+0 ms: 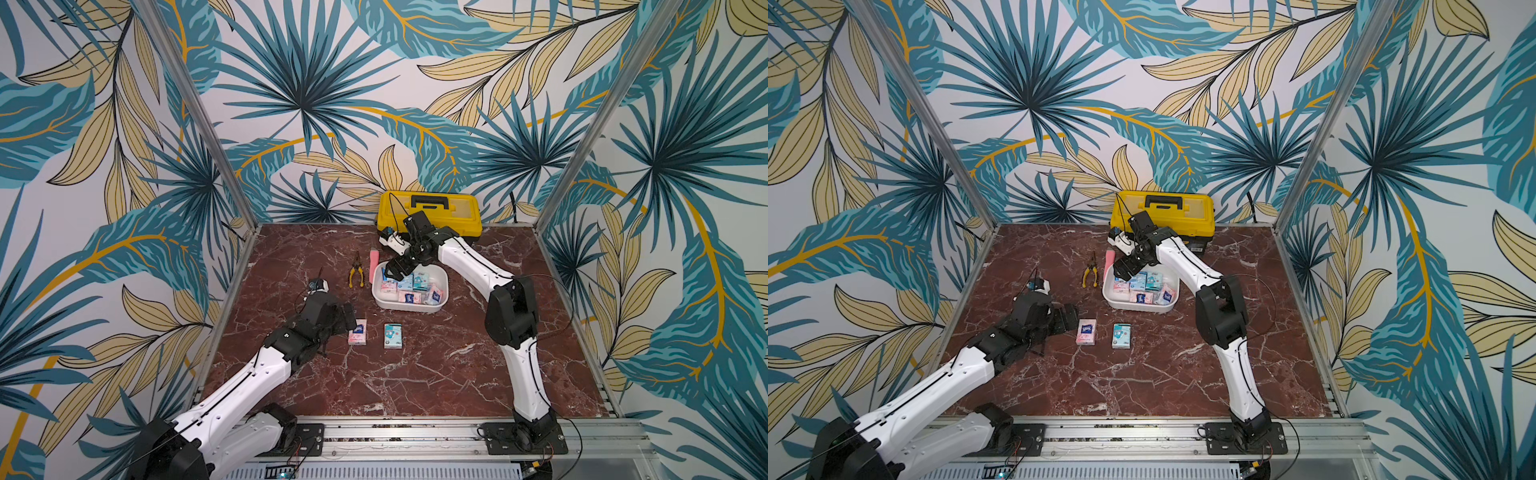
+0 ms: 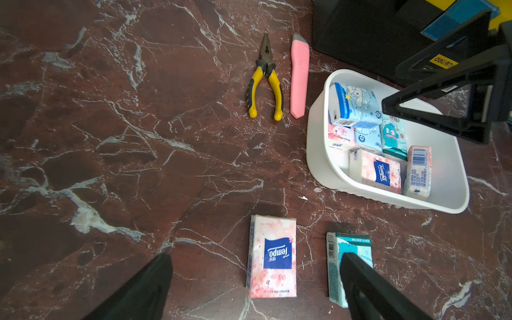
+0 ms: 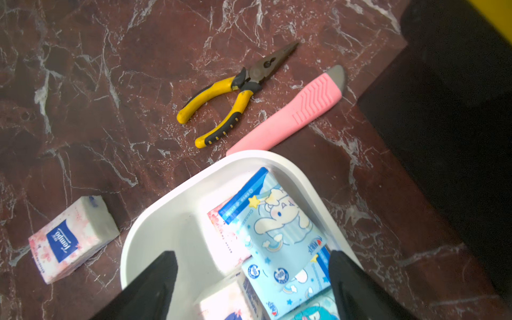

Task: Take the pocket tissues out of the storage box
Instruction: Adjust the storage box at the center of the board.

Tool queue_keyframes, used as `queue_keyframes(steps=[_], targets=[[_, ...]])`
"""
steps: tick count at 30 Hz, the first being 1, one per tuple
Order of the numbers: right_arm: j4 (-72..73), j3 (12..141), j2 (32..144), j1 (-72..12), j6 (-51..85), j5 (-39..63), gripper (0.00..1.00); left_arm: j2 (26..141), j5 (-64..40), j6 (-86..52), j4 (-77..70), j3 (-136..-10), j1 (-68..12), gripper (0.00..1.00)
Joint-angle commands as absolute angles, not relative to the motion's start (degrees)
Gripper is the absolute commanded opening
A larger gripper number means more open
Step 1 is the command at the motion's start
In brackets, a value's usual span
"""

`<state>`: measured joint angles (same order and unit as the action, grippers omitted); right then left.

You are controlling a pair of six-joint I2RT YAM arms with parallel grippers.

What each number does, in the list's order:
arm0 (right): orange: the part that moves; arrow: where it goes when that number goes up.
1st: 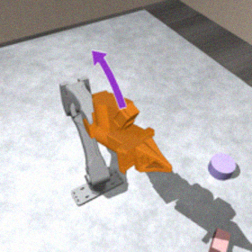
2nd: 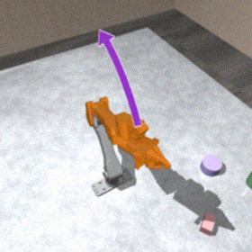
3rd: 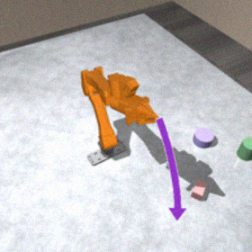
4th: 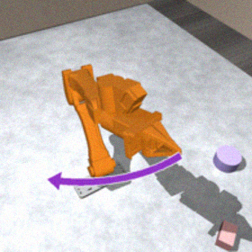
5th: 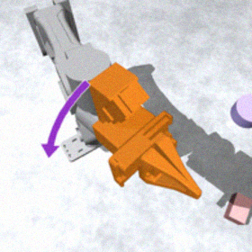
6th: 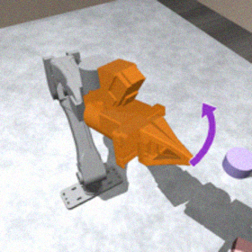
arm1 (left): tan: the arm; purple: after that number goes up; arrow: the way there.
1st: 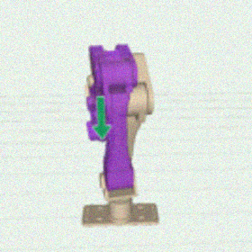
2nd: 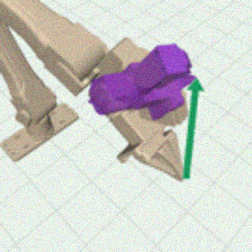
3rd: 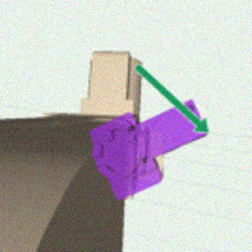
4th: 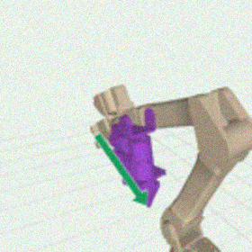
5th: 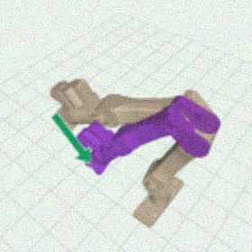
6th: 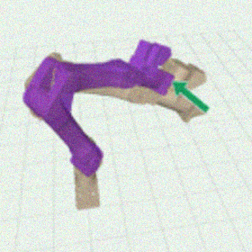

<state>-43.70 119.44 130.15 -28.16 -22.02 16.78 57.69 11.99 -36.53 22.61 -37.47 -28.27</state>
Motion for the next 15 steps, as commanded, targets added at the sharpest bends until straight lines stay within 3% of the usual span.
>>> queue_keyframes(steps=[1, 15], targets=[[-46.79, 121.77, 132.23, -28.52, -29.06, 19.27, 0.89, 56.68, 13.36, -36.91, 24.29, -36.18, -27.96, 1.0], [-50.79, 126.32, 136.9, -28.91, -37.15, 13.94, 0.9, 57.54, 14.28, -38.43, 24.05, -36.21, -28.03, 1.0]])
